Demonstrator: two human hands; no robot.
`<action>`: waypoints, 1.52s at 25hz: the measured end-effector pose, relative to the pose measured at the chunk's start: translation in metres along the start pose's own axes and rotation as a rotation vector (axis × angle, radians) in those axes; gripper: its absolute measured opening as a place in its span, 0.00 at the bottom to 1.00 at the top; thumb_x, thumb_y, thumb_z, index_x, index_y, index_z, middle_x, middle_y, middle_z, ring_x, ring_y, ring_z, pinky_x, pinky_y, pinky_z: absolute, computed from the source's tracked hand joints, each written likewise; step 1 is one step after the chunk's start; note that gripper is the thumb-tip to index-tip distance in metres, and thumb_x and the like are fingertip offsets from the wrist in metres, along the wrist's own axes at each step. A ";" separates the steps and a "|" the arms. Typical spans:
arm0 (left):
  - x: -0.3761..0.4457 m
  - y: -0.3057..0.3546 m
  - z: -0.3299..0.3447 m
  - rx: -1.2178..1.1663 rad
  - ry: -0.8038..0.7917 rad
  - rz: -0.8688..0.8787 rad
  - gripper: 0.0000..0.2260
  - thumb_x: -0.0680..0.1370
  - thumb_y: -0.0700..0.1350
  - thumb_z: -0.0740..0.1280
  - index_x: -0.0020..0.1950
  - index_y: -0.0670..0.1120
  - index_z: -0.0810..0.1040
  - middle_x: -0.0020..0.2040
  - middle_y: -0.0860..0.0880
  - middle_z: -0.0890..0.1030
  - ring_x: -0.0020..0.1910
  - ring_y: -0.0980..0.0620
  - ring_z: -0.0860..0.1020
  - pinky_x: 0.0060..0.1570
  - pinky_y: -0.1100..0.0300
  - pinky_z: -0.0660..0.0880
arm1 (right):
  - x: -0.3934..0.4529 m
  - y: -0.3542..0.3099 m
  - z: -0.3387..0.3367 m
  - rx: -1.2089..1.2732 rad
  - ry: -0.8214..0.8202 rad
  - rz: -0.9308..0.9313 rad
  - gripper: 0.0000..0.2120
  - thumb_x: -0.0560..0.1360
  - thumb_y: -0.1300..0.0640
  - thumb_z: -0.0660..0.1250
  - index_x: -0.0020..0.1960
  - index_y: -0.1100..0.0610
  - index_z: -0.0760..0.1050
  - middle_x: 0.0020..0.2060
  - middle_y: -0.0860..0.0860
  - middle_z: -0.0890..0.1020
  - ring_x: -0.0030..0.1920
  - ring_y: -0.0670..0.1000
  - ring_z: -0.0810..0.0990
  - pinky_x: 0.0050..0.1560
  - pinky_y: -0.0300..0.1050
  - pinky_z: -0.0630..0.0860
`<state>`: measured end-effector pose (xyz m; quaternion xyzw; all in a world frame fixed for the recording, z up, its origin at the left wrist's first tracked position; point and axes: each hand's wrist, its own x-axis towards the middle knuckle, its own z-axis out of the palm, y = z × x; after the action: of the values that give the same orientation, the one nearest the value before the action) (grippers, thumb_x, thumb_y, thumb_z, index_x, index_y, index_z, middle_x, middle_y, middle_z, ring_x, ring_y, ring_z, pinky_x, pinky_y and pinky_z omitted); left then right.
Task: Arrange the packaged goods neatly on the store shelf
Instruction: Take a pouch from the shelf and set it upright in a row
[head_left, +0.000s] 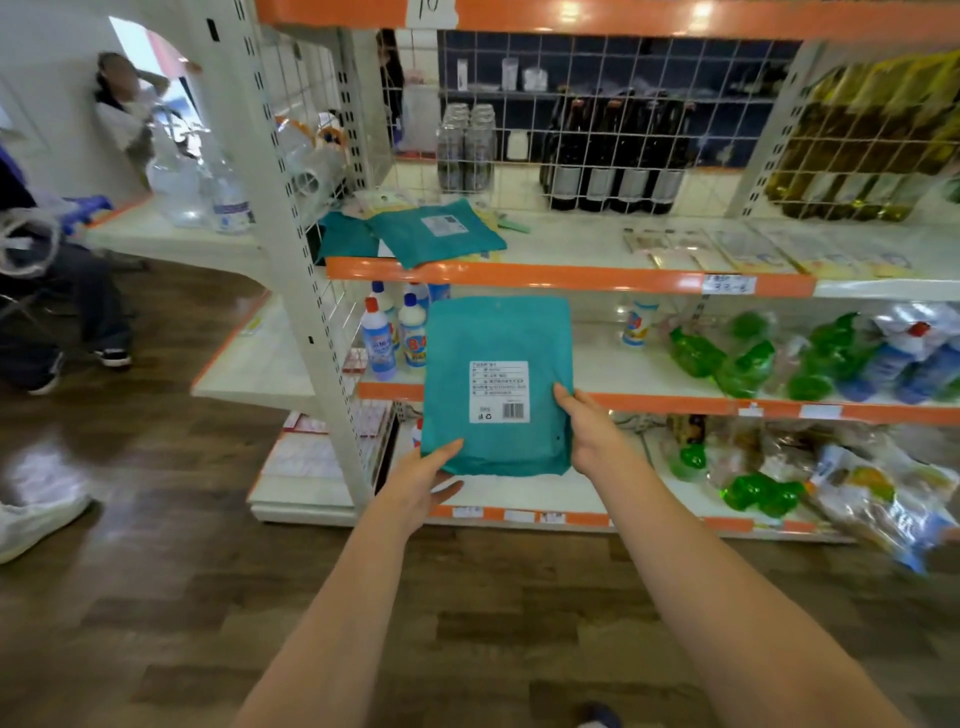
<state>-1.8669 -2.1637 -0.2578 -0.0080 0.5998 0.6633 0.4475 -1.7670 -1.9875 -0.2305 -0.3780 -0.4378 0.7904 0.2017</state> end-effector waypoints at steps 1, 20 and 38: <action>-0.002 -0.002 -0.001 -0.026 -0.024 -0.012 0.06 0.76 0.42 0.69 0.52 0.47 0.76 0.54 0.45 0.79 0.51 0.48 0.77 0.55 0.51 0.76 | -0.003 0.001 0.001 -0.014 0.014 -0.003 0.11 0.80 0.55 0.62 0.60 0.58 0.73 0.50 0.53 0.82 0.47 0.54 0.81 0.41 0.48 0.77; -0.014 0.018 0.009 0.844 0.271 0.530 0.05 0.78 0.46 0.66 0.46 0.44 0.77 0.40 0.47 0.79 0.45 0.46 0.79 0.40 0.57 0.72 | -0.025 -0.004 0.059 -0.174 -0.027 0.141 0.12 0.78 0.48 0.63 0.56 0.55 0.73 0.46 0.51 0.76 0.54 0.53 0.71 0.60 0.50 0.68; 0.003 -0.003 0.005 1.577 0.146 0.713 0.30 0.78 0.49 0.64 0.76 0.50 0.55 0.74 0.49 0.62 0.73 0.49 0.61 0.71 0.54 0.61 | -0.006 -0.002 0.034 0.023 0.226 0.140 0.17 0.78 0.66 0.60 0.66 0.64 0.67 0.53 0.60 0.80 0.51 0.59 0.80 0.48 0.57 0.74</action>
<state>-1.8645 -2.1584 -0.2609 0.4503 0.8785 0.1523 0.0484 -1.7893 -2.0087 -0.2155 -0.4920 -0.3758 0.7598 0.1984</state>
